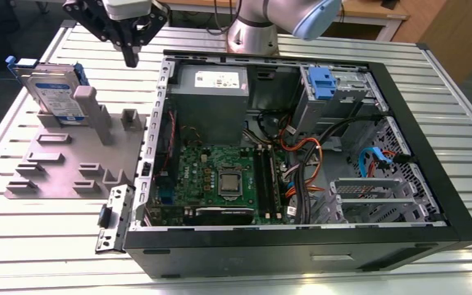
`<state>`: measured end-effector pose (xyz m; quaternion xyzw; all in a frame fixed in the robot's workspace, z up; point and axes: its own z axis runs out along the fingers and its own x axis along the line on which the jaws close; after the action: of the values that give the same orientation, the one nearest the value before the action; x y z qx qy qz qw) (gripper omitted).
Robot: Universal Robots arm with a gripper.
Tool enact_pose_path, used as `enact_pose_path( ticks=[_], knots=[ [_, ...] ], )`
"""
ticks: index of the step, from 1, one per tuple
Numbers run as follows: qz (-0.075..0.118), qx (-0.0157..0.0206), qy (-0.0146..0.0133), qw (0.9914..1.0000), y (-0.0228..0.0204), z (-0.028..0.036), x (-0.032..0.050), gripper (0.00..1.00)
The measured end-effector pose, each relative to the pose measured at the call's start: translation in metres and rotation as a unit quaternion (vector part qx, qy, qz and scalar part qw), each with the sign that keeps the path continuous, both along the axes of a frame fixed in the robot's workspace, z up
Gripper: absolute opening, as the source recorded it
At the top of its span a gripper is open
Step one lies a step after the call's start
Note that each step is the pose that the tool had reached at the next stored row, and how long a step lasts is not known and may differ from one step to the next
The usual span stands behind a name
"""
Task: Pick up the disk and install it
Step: 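Reach for the disk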
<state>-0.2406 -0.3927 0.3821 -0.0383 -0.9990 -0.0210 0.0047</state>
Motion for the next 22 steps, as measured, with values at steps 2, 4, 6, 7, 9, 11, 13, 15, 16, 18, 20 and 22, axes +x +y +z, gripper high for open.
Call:
enact_pose_path(
  ticks=[2, 4, 6, 7, 9, 11, 13, 15, 16, 18, 20, 22],
  knots=[
    [0.000, 0.0000, 0.0000, 1.00000, 0.0000, 0.0000, -0.0044, 0.11],
    [0.000, 0.0001, 0.0000, 1.00000, 0.0000, -0.0001, -0.0081, 0.11],
    [0.000, 0.0001, 0.0000, 1.00000, 0.0001, -0.0001, -0.0111, 0.11],
    [0.000, 0.0001, 0.0000, 1.00000, 0.0002, -0.0001, -0.0122, 0.11],
    [0.000, 0.0001, -0.0001, 1.00000, 0.0005, -0.0002, -0.0141, 0.11],
    [0.000, 0.0001, -0.0001, 1.00000, 0.0014, -0.0002, -0.0154, 0.11],
    [0.000, 0.0000, 0.0000, 1.00000, 0.0028, -0.0002, -0.0164, 0.11],
    [0.000, 0.0001, 0.0000, 1.00000, 0.0040, -0.0004, -0.0172, 0.11],
    [0.000, 0.0001, 0.0000, 1.00000, 0.0042, -0.0004, -0.0173, 0.11],
    [0.000, 0.0001, 0.0000, 1.00000, 0.0043, -0.0004, -0.0174, 0.11],
    [0.000, 0.0000, 0.0000, 1.00000, 0.0043, -0.0004, -0.0174, 0.11],
    [0.000, 0.0001, 0.0000, 1.00000, 0.0043, -0.0004, -0.0174, 0.11]
  ],
)
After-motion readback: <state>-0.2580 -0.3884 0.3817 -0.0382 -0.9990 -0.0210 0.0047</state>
